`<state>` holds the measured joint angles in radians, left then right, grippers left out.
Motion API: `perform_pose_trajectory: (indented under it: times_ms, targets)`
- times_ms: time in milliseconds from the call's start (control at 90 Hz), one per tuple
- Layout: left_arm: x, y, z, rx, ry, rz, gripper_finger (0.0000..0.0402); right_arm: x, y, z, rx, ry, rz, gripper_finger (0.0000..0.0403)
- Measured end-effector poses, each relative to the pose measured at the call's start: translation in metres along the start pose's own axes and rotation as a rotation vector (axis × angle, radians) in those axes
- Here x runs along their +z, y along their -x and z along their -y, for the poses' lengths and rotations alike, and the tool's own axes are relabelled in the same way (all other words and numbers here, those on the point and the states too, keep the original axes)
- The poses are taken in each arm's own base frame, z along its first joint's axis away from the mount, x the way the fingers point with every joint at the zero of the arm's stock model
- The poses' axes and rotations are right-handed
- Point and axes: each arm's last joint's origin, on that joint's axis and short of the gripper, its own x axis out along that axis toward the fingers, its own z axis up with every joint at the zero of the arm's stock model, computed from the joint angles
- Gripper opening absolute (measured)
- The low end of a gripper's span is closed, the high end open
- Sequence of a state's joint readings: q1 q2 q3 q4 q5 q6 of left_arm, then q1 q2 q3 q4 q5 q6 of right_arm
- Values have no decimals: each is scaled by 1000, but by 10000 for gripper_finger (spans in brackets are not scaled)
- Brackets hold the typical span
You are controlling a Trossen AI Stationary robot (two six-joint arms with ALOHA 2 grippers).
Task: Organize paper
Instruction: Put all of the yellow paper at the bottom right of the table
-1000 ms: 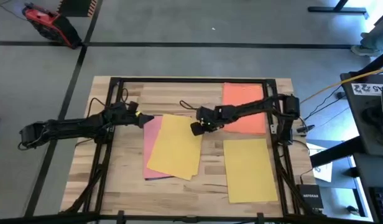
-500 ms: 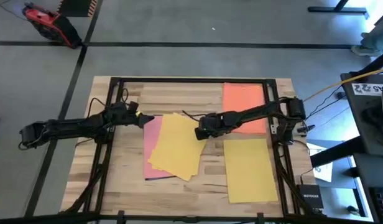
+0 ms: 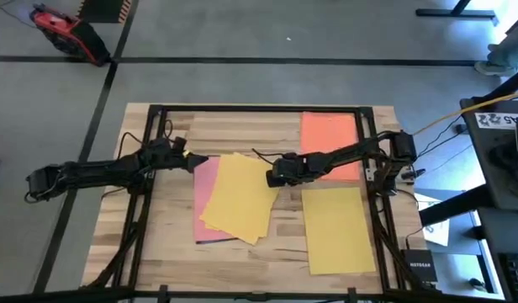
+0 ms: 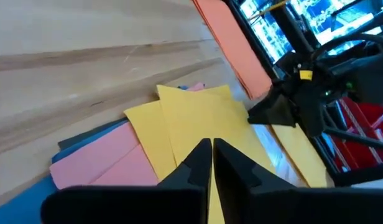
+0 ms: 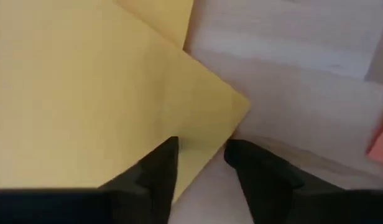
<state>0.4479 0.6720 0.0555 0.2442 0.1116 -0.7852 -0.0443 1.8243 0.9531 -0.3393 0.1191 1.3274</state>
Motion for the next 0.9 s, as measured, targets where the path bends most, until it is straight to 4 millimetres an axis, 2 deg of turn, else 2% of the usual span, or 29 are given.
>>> perform_pose_trajectory:
  times_ms: [178,356,467,567,744,900]
  targets:
    - [0,0,0,4,-2,6,0,1,0,-1,-6,26,45,13]
    - [0,0,0,7,-2,8,0,0,2,-1,-17,54,59,6]
    - [0,0,0,7,-1,8,0,-1,11,2,-32,75,69,2]
    - [0,0,0,7,-1,8,0,1,28,6,-51,109,72,0]
    - [0,0,0,7,1,8,0,4,76,15,-24,245,8,0]
    - [0,0,0,9,3,6,0,6,114,25,43,262,-15,0]
